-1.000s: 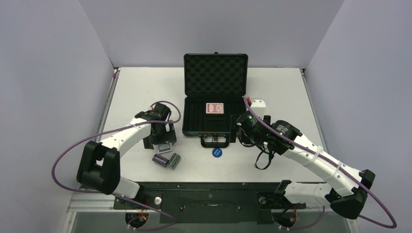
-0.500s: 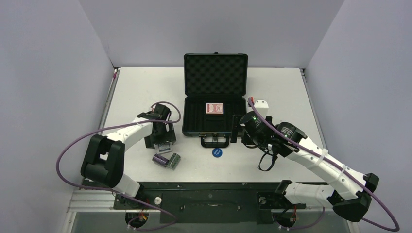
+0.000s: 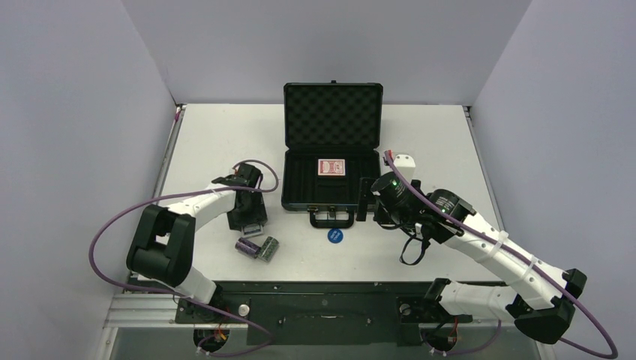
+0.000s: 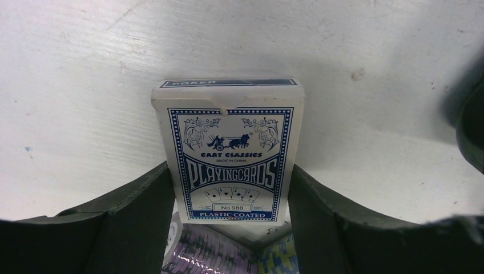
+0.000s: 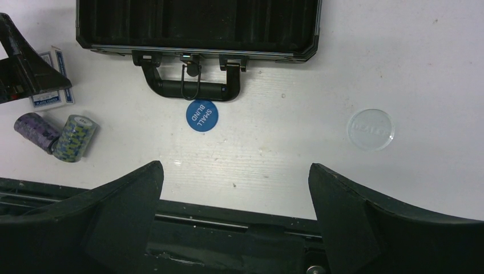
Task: Pack up texas hold em set
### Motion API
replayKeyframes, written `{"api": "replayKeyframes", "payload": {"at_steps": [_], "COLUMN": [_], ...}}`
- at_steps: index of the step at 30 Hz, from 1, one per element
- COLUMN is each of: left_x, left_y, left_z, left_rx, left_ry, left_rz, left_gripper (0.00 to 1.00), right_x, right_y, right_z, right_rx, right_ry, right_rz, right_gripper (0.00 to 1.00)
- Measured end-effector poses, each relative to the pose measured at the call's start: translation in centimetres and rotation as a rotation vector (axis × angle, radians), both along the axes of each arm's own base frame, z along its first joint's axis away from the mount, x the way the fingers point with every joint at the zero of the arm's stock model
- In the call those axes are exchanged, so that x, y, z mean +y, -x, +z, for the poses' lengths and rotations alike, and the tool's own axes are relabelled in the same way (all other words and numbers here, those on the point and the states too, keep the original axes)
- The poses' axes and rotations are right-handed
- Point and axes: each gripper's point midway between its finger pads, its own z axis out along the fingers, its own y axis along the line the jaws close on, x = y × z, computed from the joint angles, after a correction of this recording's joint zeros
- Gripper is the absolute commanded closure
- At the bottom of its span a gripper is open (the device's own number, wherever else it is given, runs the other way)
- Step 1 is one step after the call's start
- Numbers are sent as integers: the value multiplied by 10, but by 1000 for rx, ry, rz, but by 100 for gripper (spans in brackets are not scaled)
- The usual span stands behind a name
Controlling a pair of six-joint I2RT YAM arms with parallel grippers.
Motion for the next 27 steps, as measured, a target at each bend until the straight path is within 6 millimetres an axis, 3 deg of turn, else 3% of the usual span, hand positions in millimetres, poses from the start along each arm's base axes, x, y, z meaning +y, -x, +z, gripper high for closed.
{"api": "replayKeyframes", "payload": {"at_steps": [2, 4, 8, 12, 20, 27], "left_x": [-1, -2, -3, -5, -20, -37], "left_y": [-1, -1, -1, -7, -38, -64], "left_z": [0, 0, 4, 21, 92, 149], "left_rx": [-3, -6, -19, -80, -281, -396], "left_ry": [6, 9, 22, 43, 118, 196], "left_rz": [-4, -12, -27, -43, -118, -102], "left_gripper": [66, 75, 87, 96, 100, 100], "right_x": [0, -1, -1, -3, -2, -9], "right_y": [0, 0, 1, 1, -3, -17], "right_z": [0, 0, 0, -1, 3, 18], "right_rx": [0, 1, 1, 4, 2, -15], "right_ry": [2, 4, 9, 23, 47, 53], "right_rz": [1, 2, 6, 13, 24, -24], "right_gripper": [6, 6, 6, 6, 6, 6]}}
